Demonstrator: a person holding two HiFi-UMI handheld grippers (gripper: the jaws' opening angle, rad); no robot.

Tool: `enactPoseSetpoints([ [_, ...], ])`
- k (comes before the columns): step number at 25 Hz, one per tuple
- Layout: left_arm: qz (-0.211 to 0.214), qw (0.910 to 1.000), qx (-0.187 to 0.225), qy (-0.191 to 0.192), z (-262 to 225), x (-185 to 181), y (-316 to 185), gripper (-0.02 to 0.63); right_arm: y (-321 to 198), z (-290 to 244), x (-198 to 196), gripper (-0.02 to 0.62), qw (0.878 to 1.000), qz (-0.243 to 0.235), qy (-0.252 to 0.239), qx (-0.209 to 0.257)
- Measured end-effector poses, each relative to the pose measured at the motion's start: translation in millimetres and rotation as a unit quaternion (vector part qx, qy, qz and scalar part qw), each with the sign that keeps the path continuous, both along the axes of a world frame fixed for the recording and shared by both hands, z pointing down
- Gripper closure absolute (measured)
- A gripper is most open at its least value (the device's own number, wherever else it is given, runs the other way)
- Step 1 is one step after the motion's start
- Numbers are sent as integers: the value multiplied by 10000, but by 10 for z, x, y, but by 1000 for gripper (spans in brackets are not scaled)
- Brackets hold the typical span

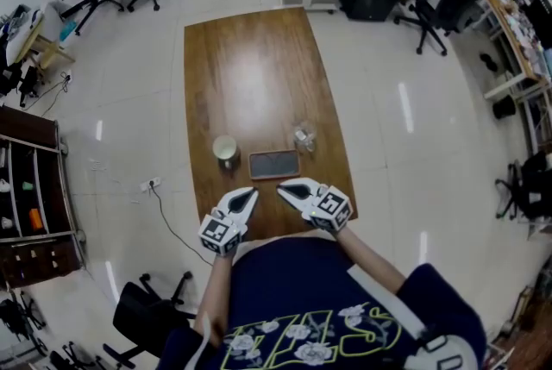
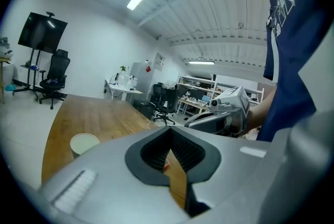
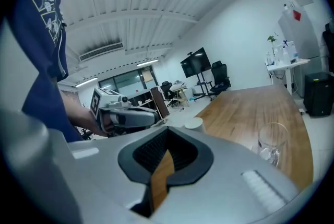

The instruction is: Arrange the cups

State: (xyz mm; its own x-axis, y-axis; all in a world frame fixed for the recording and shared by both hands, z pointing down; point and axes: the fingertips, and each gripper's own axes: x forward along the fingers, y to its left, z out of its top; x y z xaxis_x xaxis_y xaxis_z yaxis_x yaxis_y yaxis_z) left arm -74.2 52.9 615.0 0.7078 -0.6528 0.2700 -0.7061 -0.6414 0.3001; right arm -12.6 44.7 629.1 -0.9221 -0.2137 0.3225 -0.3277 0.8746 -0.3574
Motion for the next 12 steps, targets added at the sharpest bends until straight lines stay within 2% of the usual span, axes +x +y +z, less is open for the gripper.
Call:
enactPoseSetpoints([
  [12,-96,9999,-79,22,81,16,-12,603,1,60,19,600,9999,-43,-27,-155],
])
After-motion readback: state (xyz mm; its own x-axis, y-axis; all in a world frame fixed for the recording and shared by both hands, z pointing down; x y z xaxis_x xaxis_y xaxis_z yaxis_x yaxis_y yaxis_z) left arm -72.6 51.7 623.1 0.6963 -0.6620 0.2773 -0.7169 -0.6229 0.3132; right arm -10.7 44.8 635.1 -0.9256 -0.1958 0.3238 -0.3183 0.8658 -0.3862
